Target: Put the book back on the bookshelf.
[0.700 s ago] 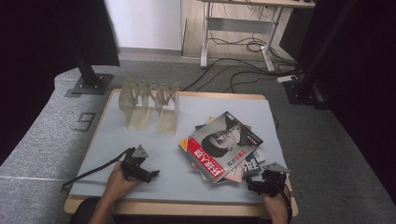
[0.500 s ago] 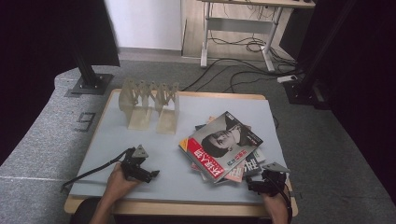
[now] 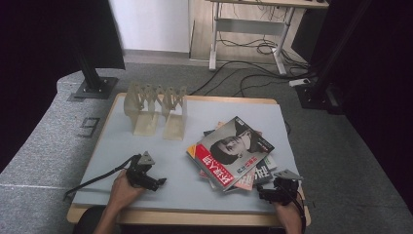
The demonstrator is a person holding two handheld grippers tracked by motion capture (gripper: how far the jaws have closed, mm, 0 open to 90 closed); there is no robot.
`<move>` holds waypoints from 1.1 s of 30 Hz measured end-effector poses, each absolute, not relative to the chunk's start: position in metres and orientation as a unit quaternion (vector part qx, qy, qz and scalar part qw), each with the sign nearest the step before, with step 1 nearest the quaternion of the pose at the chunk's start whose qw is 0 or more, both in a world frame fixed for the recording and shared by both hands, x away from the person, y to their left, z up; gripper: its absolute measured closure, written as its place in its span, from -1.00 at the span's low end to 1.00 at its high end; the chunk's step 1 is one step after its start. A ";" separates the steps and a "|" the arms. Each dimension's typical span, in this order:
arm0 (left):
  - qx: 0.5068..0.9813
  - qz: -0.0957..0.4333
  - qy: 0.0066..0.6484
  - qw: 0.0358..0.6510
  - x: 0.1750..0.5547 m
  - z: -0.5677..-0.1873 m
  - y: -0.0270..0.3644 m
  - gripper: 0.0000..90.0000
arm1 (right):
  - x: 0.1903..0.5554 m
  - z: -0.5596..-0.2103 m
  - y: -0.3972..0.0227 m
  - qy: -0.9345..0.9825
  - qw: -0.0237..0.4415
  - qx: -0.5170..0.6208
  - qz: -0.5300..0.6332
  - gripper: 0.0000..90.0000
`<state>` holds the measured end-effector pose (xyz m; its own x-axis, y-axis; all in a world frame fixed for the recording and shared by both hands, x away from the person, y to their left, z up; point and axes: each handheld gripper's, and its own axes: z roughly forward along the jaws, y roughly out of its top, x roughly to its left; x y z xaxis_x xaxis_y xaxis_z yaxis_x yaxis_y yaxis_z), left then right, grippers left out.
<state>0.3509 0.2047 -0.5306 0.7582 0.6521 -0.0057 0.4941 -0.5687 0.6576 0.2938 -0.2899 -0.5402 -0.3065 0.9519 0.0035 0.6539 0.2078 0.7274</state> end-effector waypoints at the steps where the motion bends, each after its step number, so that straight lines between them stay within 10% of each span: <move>1: 0.877 0.120 0.327 0.330 0.351 -0.531 0.205 -1.00 | 0.294 -0.540 -0.290 0.742 0.232 0.541 0.321 -1.00; 33: 0.883 0.109 0.283 0.359 0.340 -0.509 0.170 -1.00 | 0.291 -0.513 -0.301 0.754 0.224 0.517 0.337 -0.99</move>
<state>0.3403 0.1695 -0.5088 0.8163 0.5776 -0.0112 0.4214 -0.5821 0.6953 0.2911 -0.3014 -0.5134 -0.3645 0.9311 0.0107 0.6301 0.2381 0.7391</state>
